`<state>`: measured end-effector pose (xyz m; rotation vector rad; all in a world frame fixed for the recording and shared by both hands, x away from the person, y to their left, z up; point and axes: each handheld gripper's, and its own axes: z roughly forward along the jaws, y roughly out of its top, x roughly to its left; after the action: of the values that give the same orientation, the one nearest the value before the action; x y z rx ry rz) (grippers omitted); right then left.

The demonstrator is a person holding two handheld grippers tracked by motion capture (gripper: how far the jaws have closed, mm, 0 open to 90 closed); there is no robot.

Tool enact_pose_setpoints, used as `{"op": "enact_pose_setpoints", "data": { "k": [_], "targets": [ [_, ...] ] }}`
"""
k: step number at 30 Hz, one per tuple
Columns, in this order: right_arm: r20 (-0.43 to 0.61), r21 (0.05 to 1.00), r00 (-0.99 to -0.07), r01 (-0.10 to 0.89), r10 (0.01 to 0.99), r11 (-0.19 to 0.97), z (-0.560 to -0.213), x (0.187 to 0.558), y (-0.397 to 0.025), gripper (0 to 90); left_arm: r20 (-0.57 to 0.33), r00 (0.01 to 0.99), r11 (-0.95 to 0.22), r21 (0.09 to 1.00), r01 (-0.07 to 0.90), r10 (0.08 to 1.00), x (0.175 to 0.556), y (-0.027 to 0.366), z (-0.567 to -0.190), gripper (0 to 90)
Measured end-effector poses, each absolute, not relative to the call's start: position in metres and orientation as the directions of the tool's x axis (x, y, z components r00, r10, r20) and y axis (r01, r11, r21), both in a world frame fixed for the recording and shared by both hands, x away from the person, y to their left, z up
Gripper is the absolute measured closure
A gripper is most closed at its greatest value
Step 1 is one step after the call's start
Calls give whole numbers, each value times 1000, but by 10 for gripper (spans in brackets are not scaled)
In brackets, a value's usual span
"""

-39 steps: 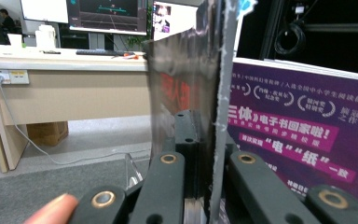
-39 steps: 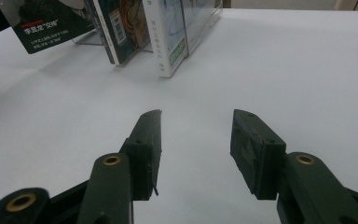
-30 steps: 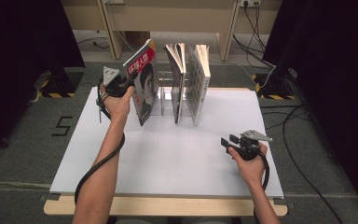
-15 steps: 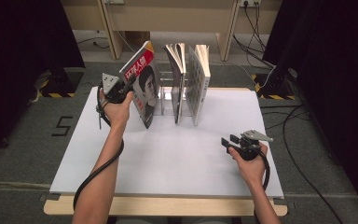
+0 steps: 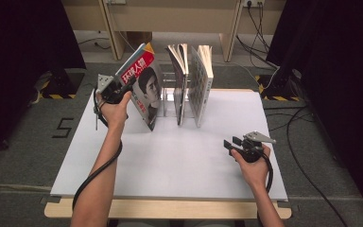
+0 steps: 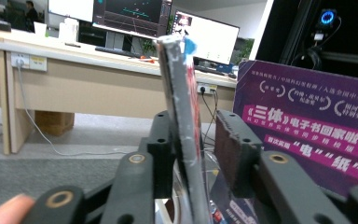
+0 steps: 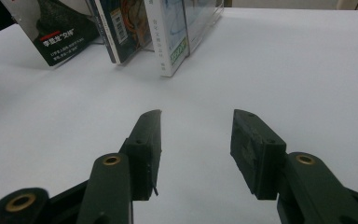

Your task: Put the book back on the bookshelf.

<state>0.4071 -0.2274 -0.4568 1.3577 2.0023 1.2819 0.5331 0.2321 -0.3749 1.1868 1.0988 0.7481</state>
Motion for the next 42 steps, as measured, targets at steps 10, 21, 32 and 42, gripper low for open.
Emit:
{"op": "enact_pose_setpoints", "data": {
  "k": [10,21,32,42],
  "targets": [
    [161,849,-444,517,881,105,-457,407,-228,534,-328,313,310,945,107,891,534,232,-375,566],
    [155,854,-450,509,880,110,-456,407,-230,533,-400,316,369,916,156,860,539,236,-383,569],
    [160,850,-449,516,879,109,-457,407,-229,532,-441,318,399,897,192,839,545,238,-386,518],
    [159,850,-452,515,878,112,-458,408,-228,532,-473,323,406,878,253,820,559,239,-377,499]
  ]
}}
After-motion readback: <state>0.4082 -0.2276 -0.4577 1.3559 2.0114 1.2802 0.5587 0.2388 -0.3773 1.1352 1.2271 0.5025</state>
